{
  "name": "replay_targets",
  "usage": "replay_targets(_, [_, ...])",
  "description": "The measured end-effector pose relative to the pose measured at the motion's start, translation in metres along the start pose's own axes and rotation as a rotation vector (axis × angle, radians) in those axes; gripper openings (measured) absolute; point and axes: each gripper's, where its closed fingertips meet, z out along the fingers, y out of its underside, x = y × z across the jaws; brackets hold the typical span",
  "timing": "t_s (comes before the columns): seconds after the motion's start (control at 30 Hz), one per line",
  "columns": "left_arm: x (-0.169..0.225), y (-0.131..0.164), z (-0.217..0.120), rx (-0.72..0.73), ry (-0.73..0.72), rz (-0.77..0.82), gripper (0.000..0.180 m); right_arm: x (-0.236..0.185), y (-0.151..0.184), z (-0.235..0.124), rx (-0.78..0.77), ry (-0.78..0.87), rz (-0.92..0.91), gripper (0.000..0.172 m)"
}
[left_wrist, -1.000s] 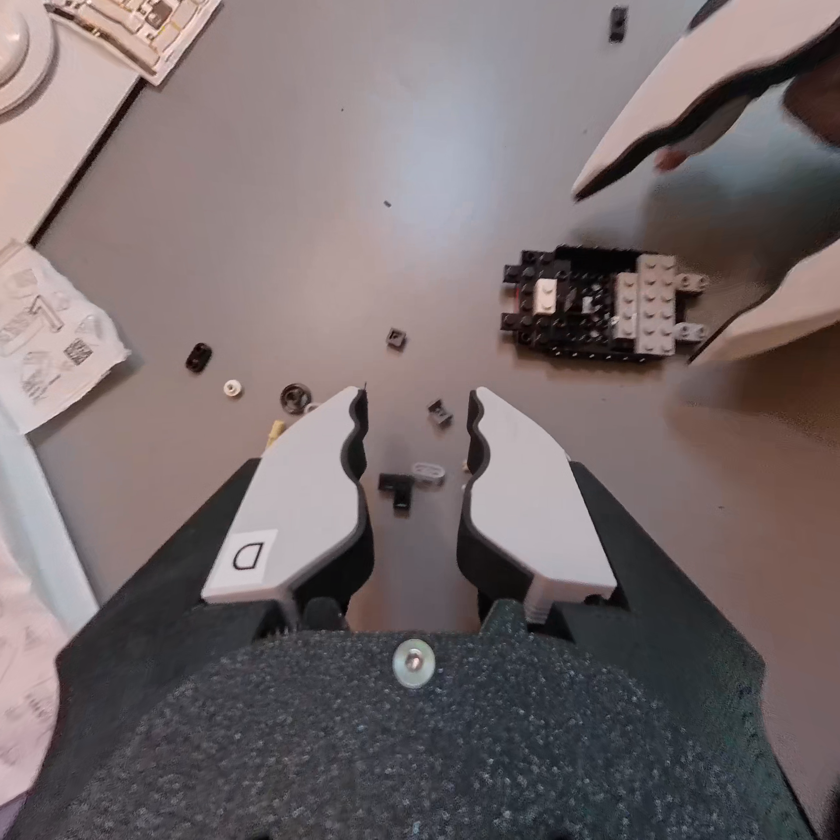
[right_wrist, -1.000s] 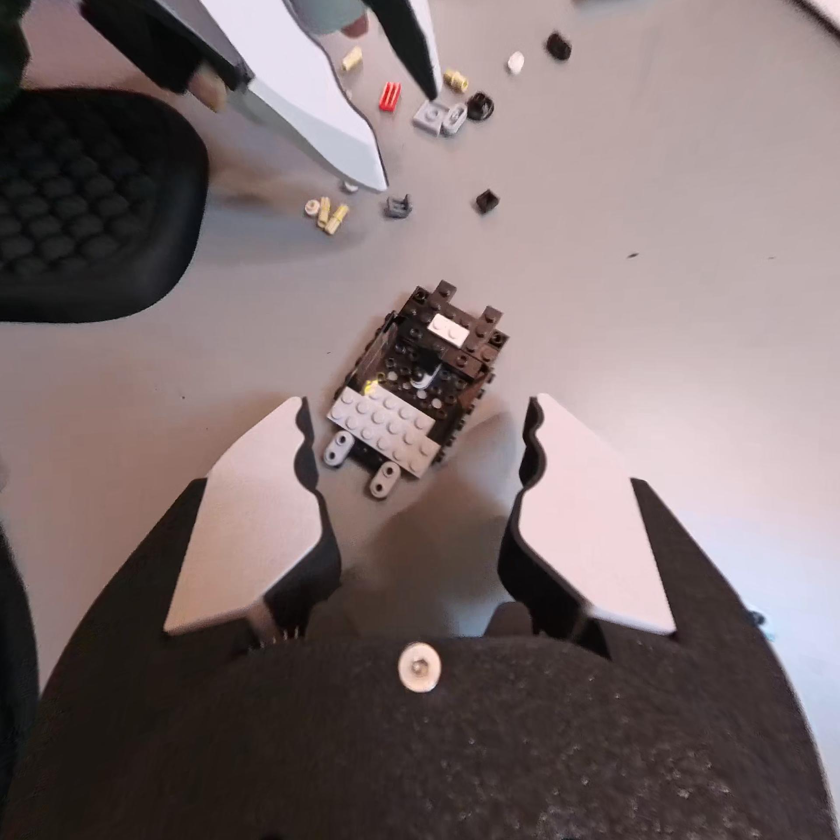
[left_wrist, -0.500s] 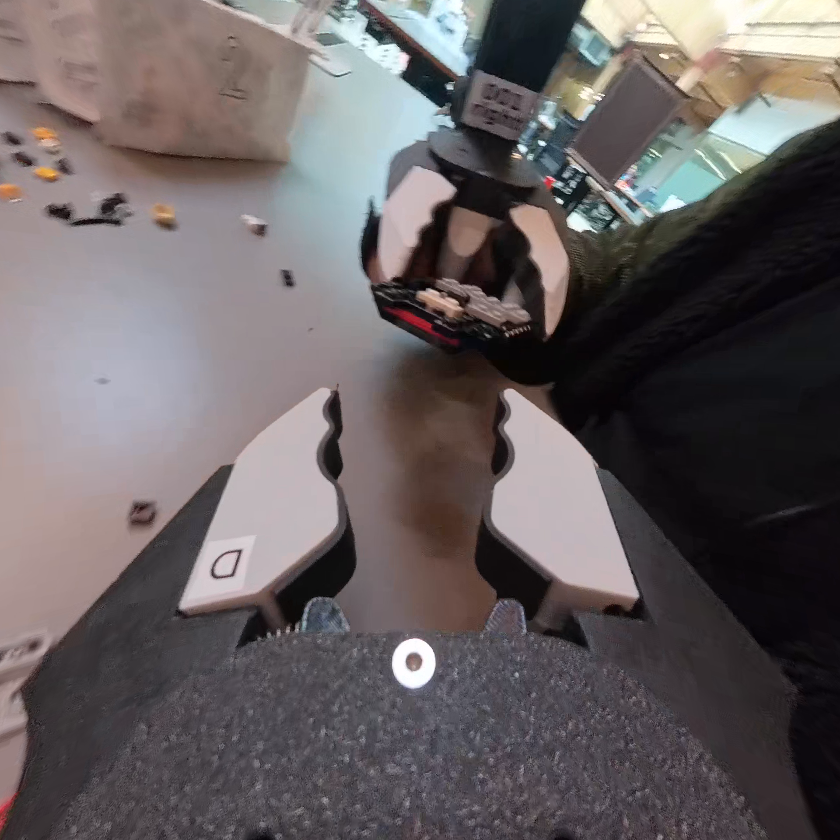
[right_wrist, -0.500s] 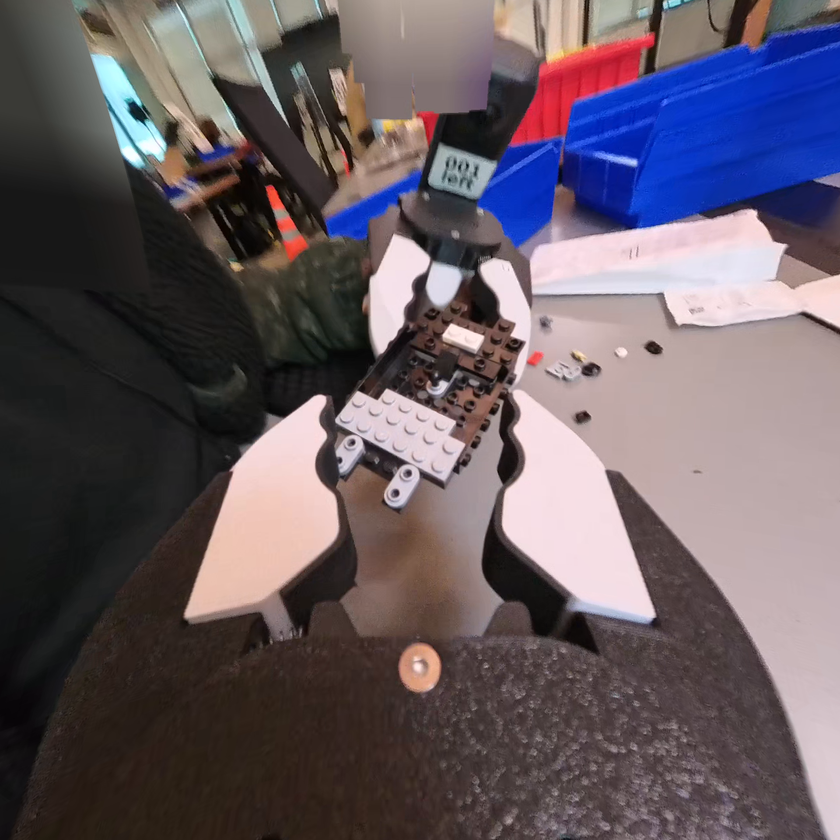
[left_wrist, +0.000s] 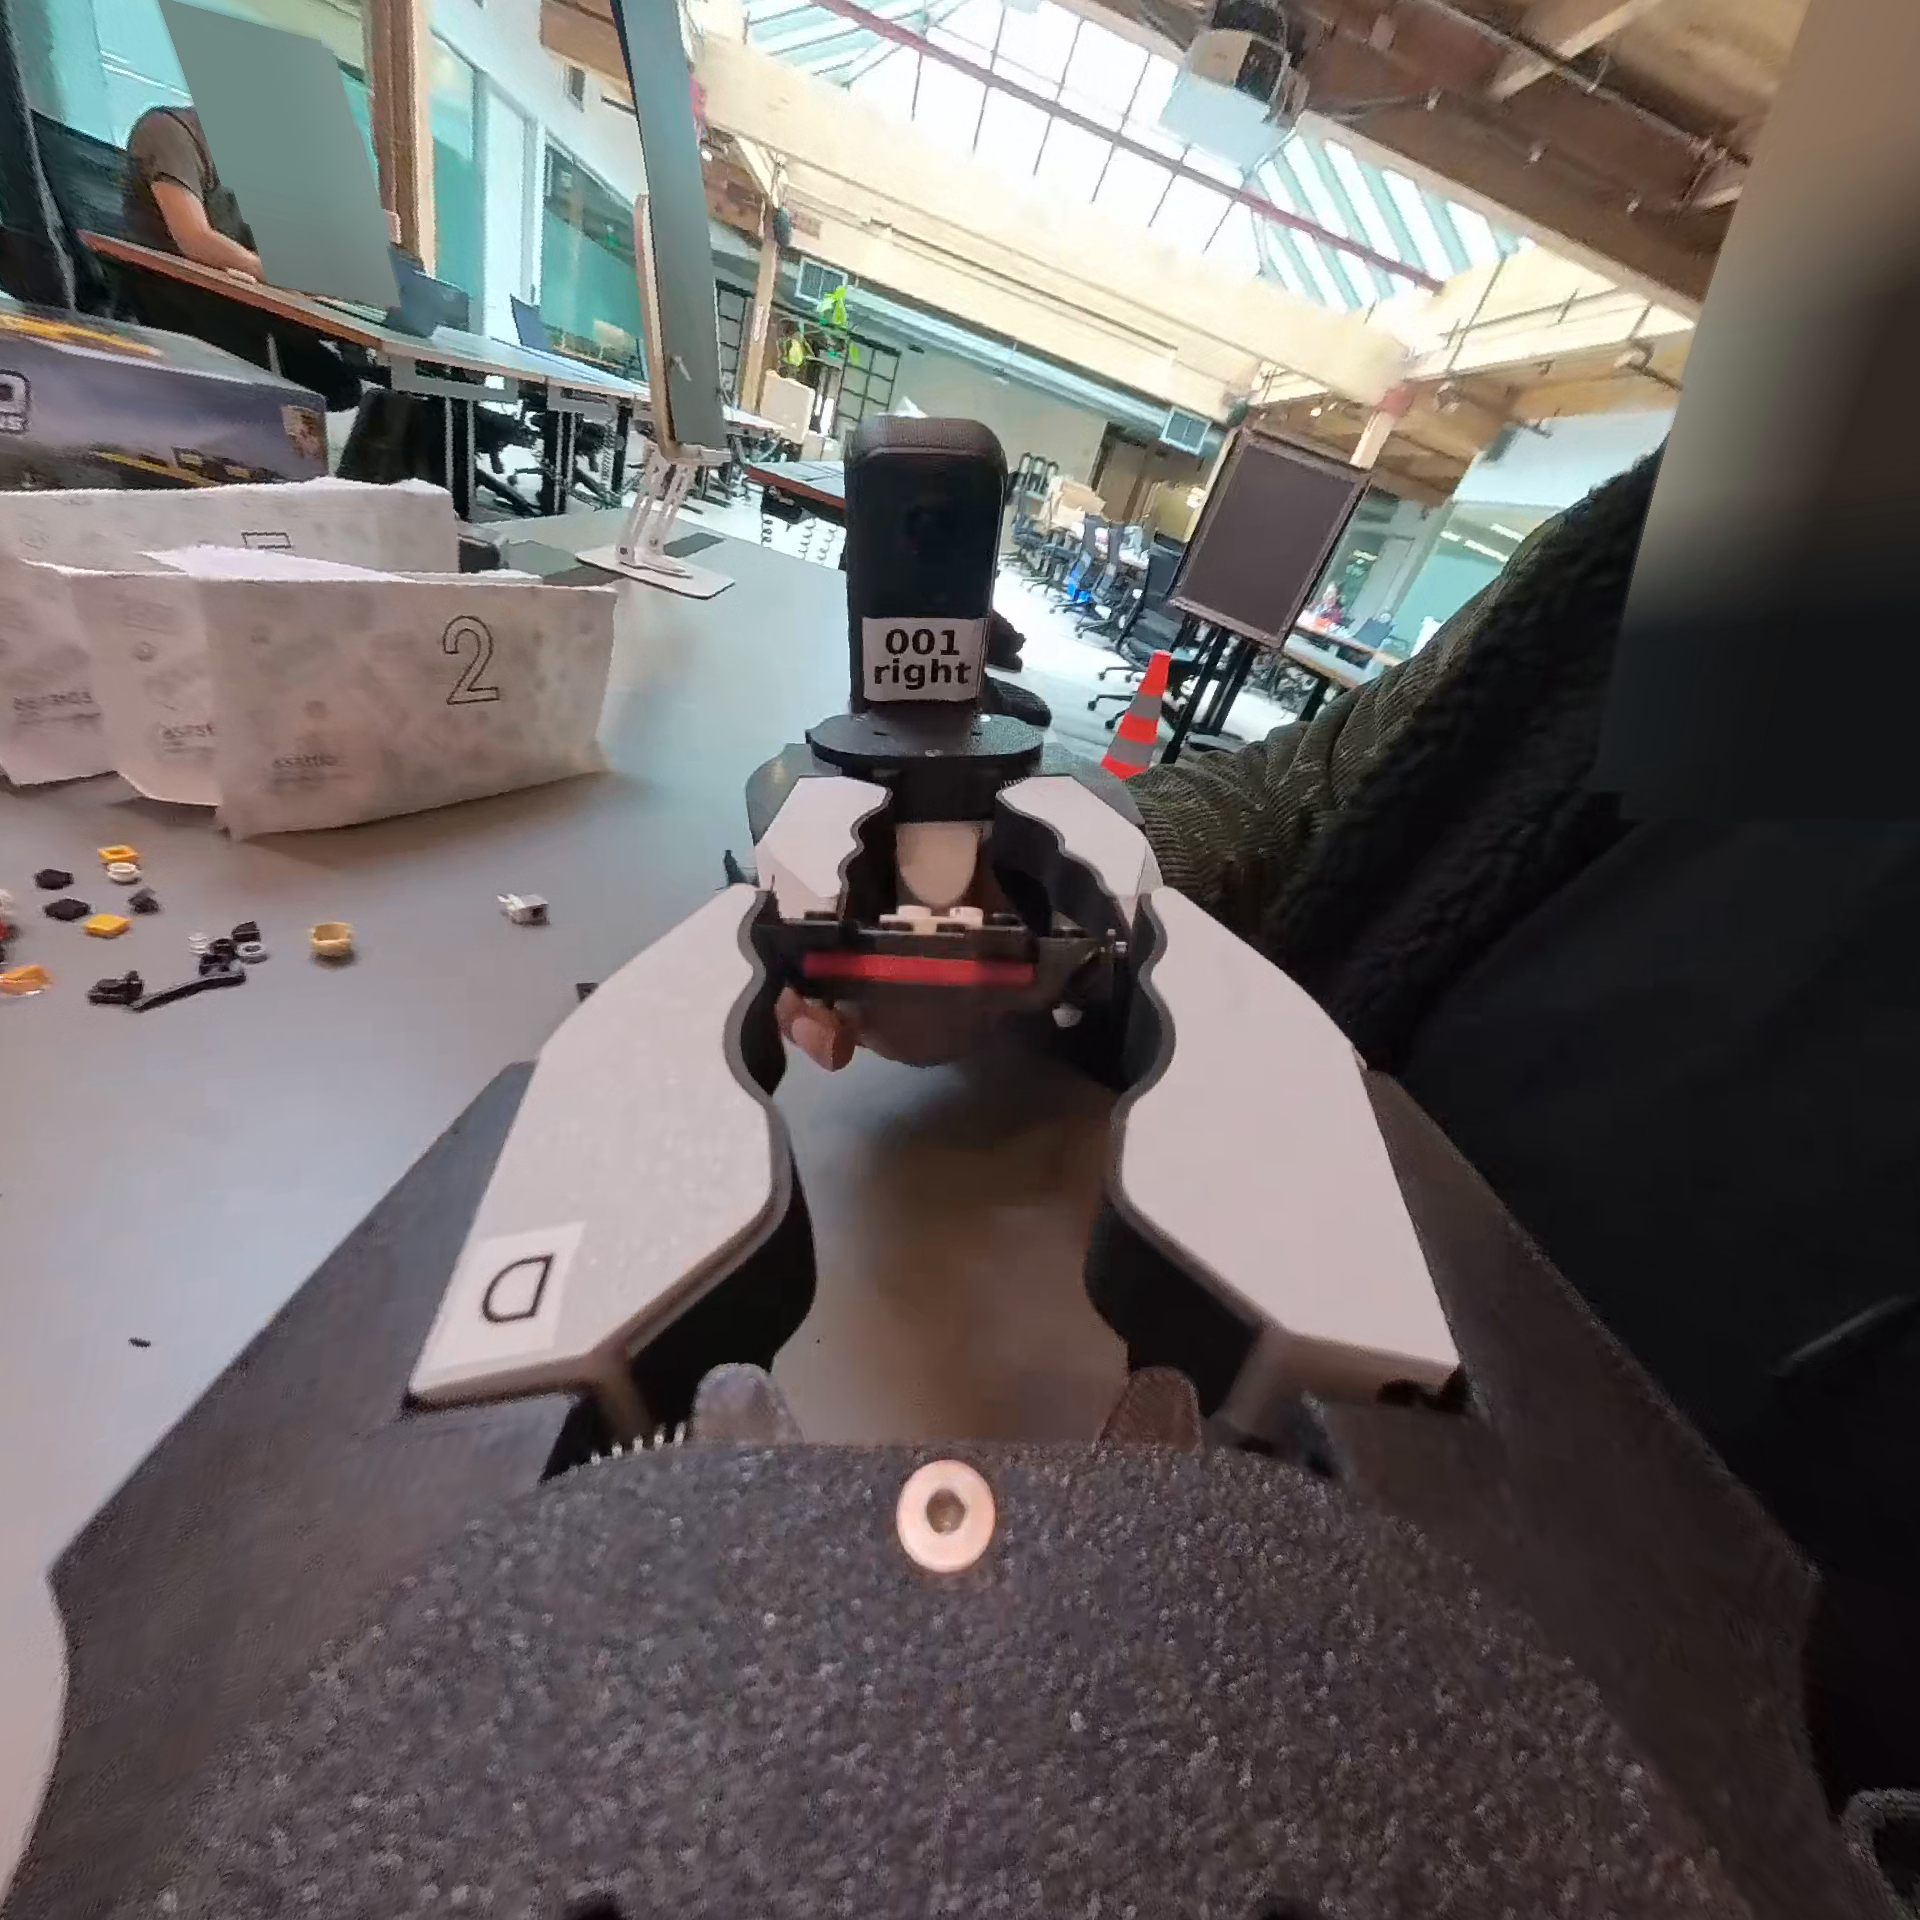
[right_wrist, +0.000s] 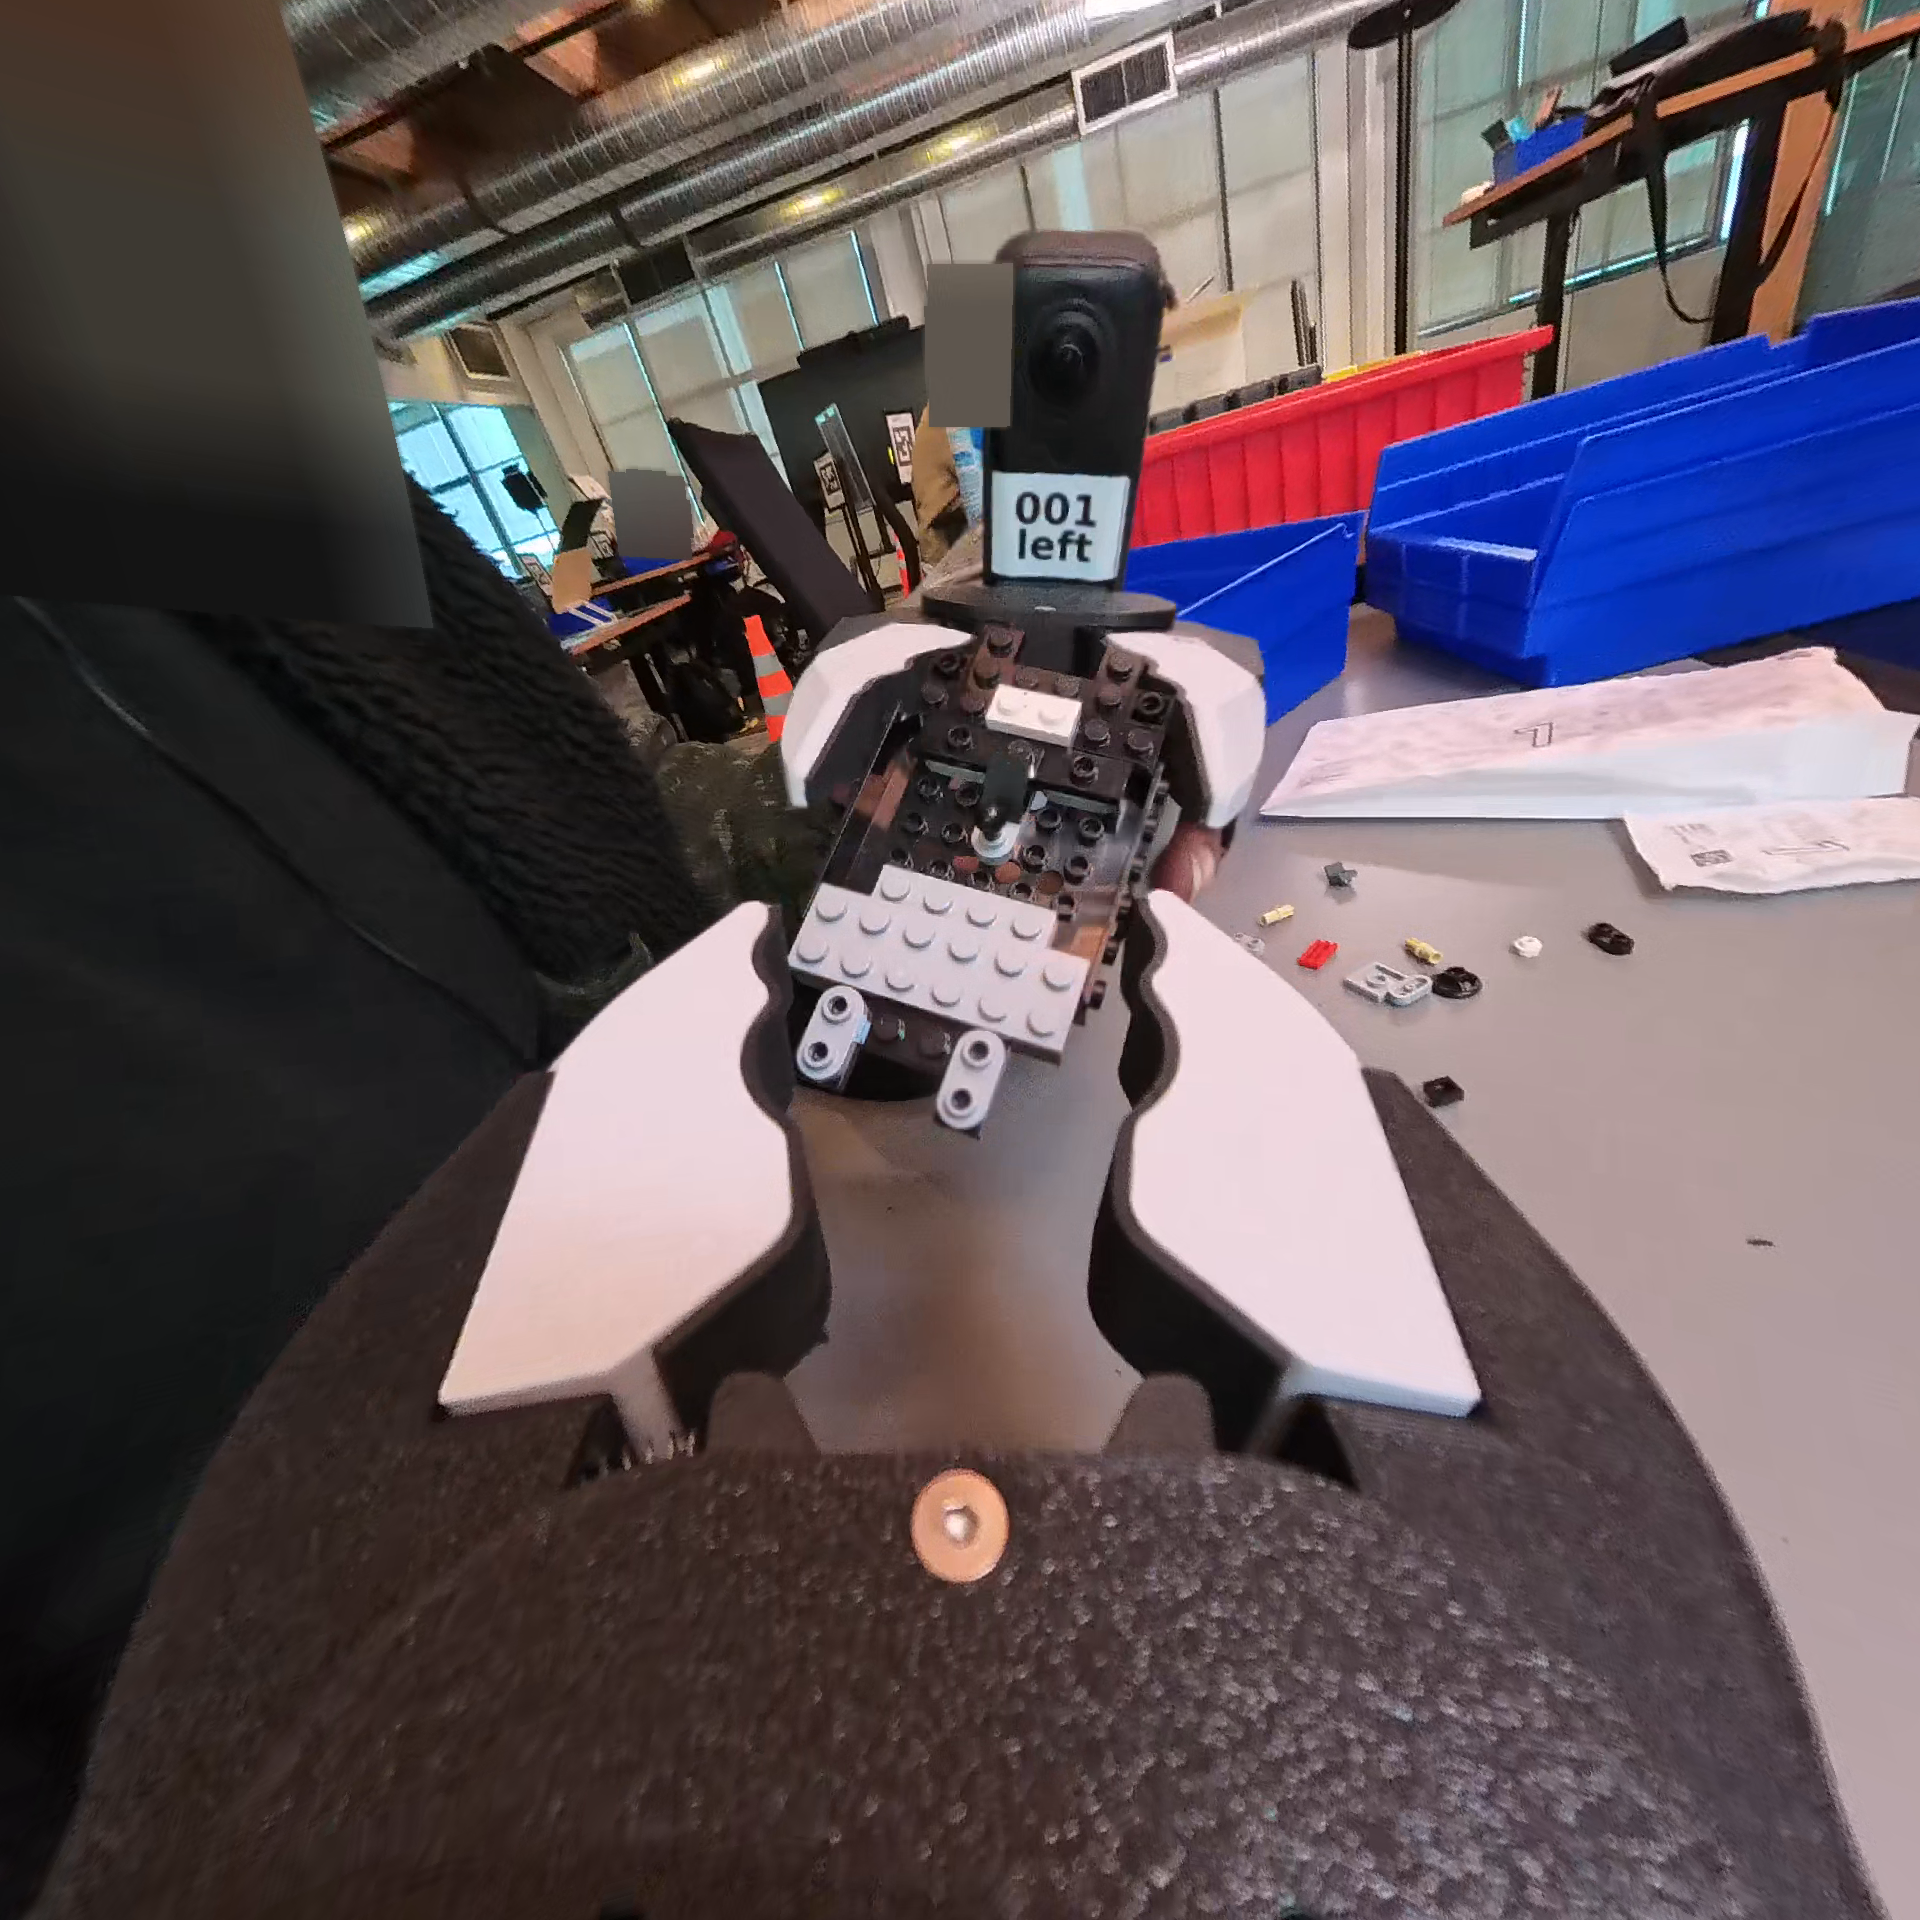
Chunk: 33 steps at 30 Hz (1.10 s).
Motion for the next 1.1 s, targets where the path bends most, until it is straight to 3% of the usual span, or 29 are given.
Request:
replay_targets(0.17, [-0.003, 0.0, -0.004, -0.05, -0.099, 0.133, 0.063, 0.006, 0.003, -0.003, -0.039, 0.021, 0.0, 0.057])
replay_targets(0.33, [-0.01, 0.021, -0.001, -0.181, -0.175, 0.254, 0.063, 0.012, -0.028, -0.021, 0.032, 0.105, -0.071, 0.039])
replay_targets(0.6, [-0.007, 0.035, 0.017, -0.278, -0.204, 0.371, 0.063, 0.008, -0.003, 0.002, -0.114, 0.144, -0.128, 0.022])
replay_targets(1.1, [-0.026, 0.046, 0.014, -0.403, -0.37, 0.519, 0.063, 0.017, 0.009, 0.0, -0.254, 0.262, -0.15, 0.016])
